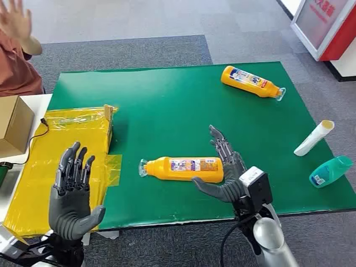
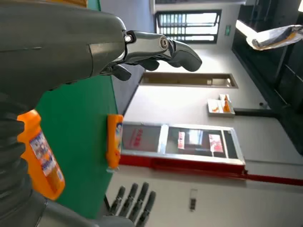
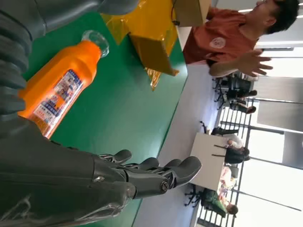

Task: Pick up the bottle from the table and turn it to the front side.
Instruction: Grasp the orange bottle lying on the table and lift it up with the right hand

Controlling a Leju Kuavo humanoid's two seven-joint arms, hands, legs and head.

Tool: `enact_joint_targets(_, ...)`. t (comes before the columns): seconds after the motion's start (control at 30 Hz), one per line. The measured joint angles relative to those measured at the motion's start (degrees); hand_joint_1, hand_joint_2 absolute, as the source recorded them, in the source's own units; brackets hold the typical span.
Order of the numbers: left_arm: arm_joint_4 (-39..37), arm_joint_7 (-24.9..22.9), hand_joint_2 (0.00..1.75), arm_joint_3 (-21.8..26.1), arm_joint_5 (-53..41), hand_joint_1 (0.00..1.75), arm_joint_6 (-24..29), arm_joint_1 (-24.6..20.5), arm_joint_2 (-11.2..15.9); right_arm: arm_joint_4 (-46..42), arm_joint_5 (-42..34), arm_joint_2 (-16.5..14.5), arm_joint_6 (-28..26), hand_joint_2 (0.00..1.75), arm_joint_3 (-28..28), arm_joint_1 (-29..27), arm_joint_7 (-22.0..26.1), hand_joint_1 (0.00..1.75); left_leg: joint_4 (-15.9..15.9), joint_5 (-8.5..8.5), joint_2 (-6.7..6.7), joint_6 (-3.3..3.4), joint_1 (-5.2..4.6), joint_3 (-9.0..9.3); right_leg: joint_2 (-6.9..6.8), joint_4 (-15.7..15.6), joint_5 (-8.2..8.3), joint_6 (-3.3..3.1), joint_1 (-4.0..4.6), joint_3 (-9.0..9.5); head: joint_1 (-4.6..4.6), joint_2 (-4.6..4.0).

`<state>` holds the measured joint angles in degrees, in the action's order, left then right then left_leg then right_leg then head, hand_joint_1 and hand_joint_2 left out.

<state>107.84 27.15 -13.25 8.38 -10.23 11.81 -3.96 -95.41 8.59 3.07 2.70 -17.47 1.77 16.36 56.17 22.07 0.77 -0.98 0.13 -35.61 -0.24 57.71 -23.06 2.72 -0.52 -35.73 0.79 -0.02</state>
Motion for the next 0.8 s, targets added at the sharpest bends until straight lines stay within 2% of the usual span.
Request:
enact_joint_targets(0.17,0.0,0.5,1.75,0.1,-3.4,0.00,1.8,0.1,0.1,-0.7,6.9,0.8,-1.8,1.75,0.0,-0.2,-1.8,0.00,0.0,0.00,0.00,0.00,0.00,0.00,-0.01,0.0,0.00,0.00,0.00,0.01,0.00,0.00)
enact_joint_targets(0.3,0.0,-0.4,1.75,1.0,-15.7,0.00,11.0,0.4,0.1,-1.9,21.9,2.2,-5.4,1.75,-0.7,-0.1,-7.8,0.00,0.0,0.00,0.00,0.00,0.00,-0.01,0.00,0.0,0.00,0.00,0.00,0.01,0.01,0.00)
enact_joint_targets(0.37,0.0,-0.9,1.75,1.3,-17.5,0.00,12.5,0.4,0.1,-2.4,28.9,2.4,-7.1,1.75,-1.6,0.1,-11.1,0.00,0.0,0.00,0.00,0.00,0.00,0.00,0.00,0.0,0.00,0.00,0.00,0.01,-0.01,0.00)
enact_joint_targets(0.67,0.3,-2.7,1.75,1.4,-18.7,0.00,10.9,-0.5,-0.7,-0.1,60.7,3.6,-7.9,1.75,-7.5,4.3,-28.5,0.00,0.0,-0.03,0.00,-0.01,0.00,0.00,0.00,0.0,0.03,0.01,0.00,0.02,0.01,0.00)
enact_joint_targets(0.8,0.3,-3.3,1.75,1.4,-18.5,0.00,10.2,-1.1,-1.4,3.0,65.3,3.6,-7.9,1.75,-10.2,6.3,-30.5,0.00,0.0,-0.05,0.00,-0.01,0.00,0.00,-0.01,0.0,0.03,0.01,0.00,0.03,0.00,0.00)
